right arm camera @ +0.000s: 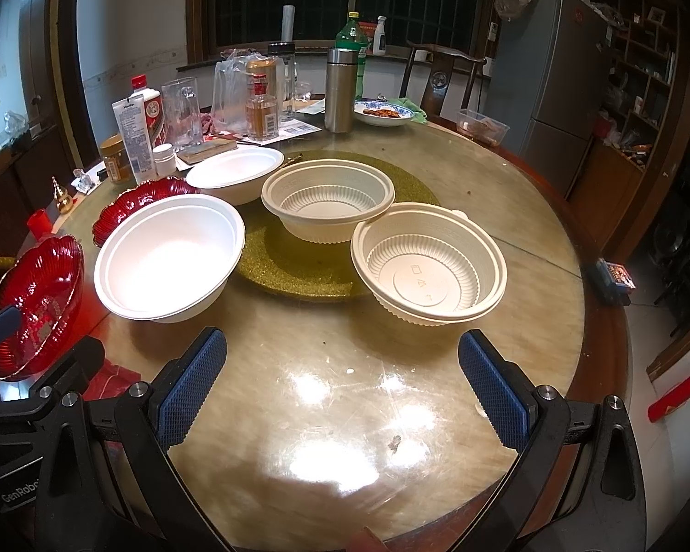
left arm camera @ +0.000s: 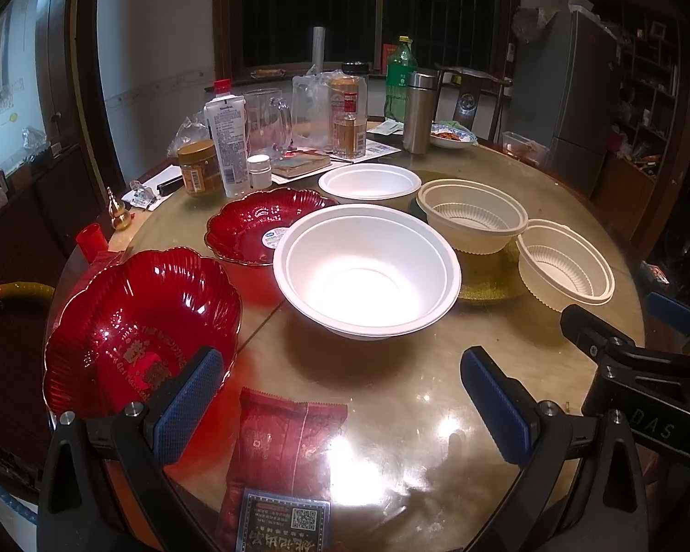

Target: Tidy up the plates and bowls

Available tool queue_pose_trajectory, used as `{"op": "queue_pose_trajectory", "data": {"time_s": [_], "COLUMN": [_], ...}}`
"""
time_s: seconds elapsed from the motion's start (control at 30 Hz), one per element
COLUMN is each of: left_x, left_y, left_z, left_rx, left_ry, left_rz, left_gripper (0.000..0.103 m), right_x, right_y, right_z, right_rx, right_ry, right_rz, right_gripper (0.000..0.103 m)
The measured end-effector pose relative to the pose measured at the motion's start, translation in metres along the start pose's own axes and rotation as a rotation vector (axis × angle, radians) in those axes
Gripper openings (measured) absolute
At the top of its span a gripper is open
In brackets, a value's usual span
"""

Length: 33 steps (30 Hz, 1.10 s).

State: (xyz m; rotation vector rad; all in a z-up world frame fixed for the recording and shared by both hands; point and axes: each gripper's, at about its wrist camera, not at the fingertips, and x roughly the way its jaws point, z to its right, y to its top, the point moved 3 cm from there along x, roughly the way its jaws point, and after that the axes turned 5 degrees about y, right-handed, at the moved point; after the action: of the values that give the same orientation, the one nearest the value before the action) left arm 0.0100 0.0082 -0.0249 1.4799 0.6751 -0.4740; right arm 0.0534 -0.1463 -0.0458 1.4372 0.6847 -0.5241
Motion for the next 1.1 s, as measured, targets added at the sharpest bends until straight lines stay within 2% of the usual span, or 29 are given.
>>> {"op": "queue_pose_trajectory", "data": {"time_s": [1.1], "left_x": [-0.0042], "left_y": [0.0014], "left_z": [0.0018], "left_rx": [0.006], "left_ry": [-0.005], "left_rz": [0.002], "left_gripper": [0.103], "right_x": [-0.0036], "right_y": [-0.0016], "right_z": [0.0013], "right_rx": [0.004], "right_ry": [-0.002], "right_rz": [0.001], "right_gripper": [0.102]}}
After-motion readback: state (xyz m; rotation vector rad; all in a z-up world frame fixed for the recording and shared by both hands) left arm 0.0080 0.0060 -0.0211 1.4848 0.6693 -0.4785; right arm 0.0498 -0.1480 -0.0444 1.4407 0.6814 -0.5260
